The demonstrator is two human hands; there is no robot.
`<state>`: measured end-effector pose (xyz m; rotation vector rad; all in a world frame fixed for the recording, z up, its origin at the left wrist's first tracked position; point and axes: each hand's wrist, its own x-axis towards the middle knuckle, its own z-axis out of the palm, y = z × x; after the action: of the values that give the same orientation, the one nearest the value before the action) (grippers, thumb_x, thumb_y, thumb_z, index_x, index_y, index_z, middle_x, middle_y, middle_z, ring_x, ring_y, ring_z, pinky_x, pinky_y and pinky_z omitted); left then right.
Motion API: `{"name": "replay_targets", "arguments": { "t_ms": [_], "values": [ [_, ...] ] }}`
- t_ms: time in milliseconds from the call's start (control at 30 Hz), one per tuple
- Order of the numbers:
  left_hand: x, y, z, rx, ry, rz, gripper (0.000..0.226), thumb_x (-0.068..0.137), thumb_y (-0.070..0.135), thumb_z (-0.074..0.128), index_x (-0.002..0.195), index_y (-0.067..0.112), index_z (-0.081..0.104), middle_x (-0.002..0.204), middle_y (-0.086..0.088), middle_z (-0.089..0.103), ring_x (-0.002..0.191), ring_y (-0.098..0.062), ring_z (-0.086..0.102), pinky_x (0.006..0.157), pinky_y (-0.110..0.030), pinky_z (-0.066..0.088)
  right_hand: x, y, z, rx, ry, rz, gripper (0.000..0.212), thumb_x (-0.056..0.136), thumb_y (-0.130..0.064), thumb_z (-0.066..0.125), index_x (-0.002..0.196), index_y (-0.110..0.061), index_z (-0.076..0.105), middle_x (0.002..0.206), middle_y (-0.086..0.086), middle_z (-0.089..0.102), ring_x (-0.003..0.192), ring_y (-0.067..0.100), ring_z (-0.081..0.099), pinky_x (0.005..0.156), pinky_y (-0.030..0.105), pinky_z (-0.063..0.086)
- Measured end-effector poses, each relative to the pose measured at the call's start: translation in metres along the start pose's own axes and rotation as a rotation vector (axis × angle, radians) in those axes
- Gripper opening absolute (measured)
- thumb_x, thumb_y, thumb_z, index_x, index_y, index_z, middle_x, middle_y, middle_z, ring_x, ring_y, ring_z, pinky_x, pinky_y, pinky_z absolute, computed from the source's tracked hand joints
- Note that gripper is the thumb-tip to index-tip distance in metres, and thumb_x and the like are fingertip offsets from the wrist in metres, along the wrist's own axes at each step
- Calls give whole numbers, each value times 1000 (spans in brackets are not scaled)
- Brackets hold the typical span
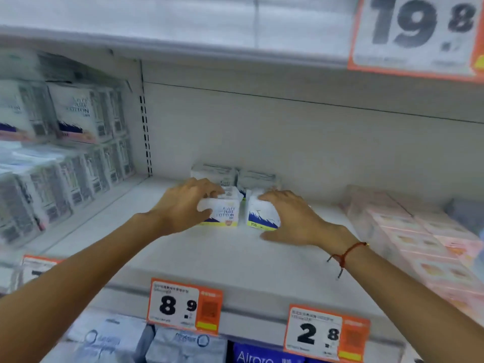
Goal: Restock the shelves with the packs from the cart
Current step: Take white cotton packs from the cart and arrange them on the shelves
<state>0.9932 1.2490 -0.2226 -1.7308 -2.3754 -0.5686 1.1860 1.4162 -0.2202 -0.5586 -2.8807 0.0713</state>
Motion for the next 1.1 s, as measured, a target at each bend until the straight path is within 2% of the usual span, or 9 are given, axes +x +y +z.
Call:
{"name": "replay_targets", "arguments": {
  "t_ms": [67, 133, 300, 400, 467, 600, 700, 800, 1100],
  "values": [
    [4, -3, -2, 60, -50, 47, 61, 83, 27, 66, 138, 36, 41, 123, 13, 50, 116, -12, 42, 86, -30, 41, 3, 5, -6, 82, -94, -45, 73, 81, -17, 69, 145, -25, 34, 152, -3, 31, 140, 17, 26, 108, 19, 17],
    [9, -7, -2, 175, -70, 86, 59, 85, 26, 65, 138, 39, 42, 130, 11, 46, 120, -14, 38, 88, -28, 39, 5, 11, -6, 84, -87, -54, 71, 85, -3, 57, 144, -31, 33, 153, -3, 30, 140, 17, 24, 106, 16, 17],
    [17, -21, 6, 171, -10, 5, 59, 85, 15, 62, 135, 43, 45, 137, 13, 48, 116, -21, 48, 92, -35, 44, 19, 18, 7, 34, 6, 7, 66, 88, -8, 52, 141, -44, 34, 150, -6, 35, 136, 20, 30, 107, 31, 27],
    [20, -27, 9, 153, 26, -2, 59, 82, 11, 60, 131, 40, 49, 134, 12, 52, 114, -20, 54, 88, -32, 45, 25, 29, -1, 359, -25, 49, 76, 75, -1, 66, 139, -36, 42, 137, -9, 49, 129, 12, 43, 106, 27, 36],
    [22, -28, 10, 148, 38, -10, 57, 82, 10, 60, 131, 39, 50, 133, 12, 54, 113, -19, 56, 85, -32, 46, 23, 36, -9, 521, -51, 114, 81, 70, 2, 71, 137, -31, 42, 132, -8, 48, 123, 11, 44, 99, 22, 38],
    [22, -30, 10, 113, 54, -33, 56, 83, 9, 60, 130, 38, 52, 133, 12, 53, 113, -19, 56, 83, -33, 47, 21, 41, -16, 654, 164, 217, 45, 73, -4, 63, 112, -27, 59, 125, -3, 50, 116, 15, 44, 81, 19, 36],
    [24, -27, 10, 90, 72, -64, 57, 81, 5, 59, 128, 37, 52, 132, 11, 53, 109, -22, 57, 80, -32, 47, 19, 32, -8, 590, 194, 237, 41, 73, -12, 64, 111, -26, 63, 122, 1, 53, 109, 17, 49, 86, 25, 40],
    [26, -20, 13, 100, 108, -128, 61, 79, -1, 55, 127, 36, 52, 132, 10, 52, 107, -26, 57, 75, -31, 46, 19, 21, 11, 296, 169, 92, 49, 70, -19, 73, 117, -29, 63, 121, -4, 58, 114, 21, 51, 95, 34, 44],
    [36, -27, 19, 62, 107, -117, 61, 79, 1, 55, 127, 38, 51, 134, 15, 50, 110, -22, 56, 78, -30, 47, 39, 11, 21, 125, 226, 110, 46, 81, -18, 68, 123, -32, 57, 128, -6, 55, 117, 23, 46, 92, 32, 39]
  ]
}}
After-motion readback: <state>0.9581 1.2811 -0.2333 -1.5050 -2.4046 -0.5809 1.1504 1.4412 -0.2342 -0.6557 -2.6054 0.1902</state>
